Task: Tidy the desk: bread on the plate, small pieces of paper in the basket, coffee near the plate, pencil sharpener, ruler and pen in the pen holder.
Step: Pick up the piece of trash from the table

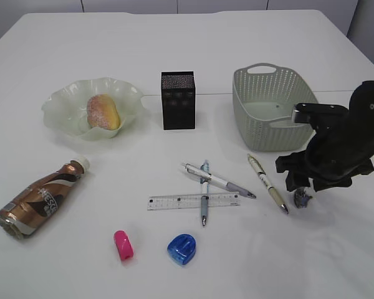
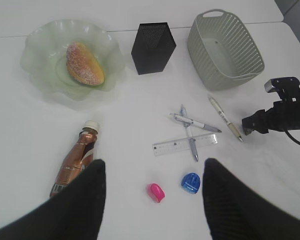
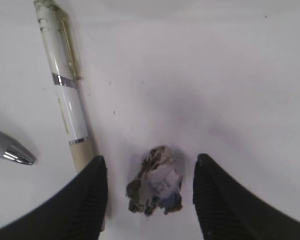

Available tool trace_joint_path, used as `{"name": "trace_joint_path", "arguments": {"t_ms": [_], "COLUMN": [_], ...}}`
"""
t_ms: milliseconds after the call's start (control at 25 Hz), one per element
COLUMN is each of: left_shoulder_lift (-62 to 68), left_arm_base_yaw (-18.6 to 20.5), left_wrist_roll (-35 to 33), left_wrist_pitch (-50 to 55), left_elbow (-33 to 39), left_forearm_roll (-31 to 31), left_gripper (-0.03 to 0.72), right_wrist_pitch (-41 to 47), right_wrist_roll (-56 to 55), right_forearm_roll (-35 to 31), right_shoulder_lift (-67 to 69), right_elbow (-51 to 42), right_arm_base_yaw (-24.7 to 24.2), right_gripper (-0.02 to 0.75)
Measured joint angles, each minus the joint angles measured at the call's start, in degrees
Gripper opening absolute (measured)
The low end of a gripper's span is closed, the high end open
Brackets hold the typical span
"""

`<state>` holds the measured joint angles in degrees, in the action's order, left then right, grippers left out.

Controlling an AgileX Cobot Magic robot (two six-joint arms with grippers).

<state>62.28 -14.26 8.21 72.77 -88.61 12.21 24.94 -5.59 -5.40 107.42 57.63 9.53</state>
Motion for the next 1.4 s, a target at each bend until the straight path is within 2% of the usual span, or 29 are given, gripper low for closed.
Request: {"name": "trace_joint_path", "arguments": {"t_ms": [480,1160,1280,1400], "left_shoulder_lift": [0.00,0.00,0.00,0.00], "left_arm_base_yaw": [0.00,0.00,0.00,0.00], "left_wrist_roll": [0.00,0.00,0.00,0.00], "left_wrist_pitch": [0.00,0.00,0.00,0.00], "left_elbow": [0.00,0.00,0.00,0.00], "left_forearm_roll": [0.00,0.00,0.00,0.00], "left_gripper": [0.444,0.442,0.442,0.442], "right_wrist_pitch": [3.59,3.39,3.15,3.06], "right_wrist_roll": [0.09,0.09,0.09,0.09], "right_forearm_roll": [0.00,1.04,1.14,1.14], "right_shoulder_lift": [2.66,4.24,4.24,4.49], "right_elbow": [2.29,2.29,2.29,2.29], "right_arm_base_yaw": [0.00,0.00,0.00,0.00], "right_gripper": [0.433,0.433,0.388,0.305]}}
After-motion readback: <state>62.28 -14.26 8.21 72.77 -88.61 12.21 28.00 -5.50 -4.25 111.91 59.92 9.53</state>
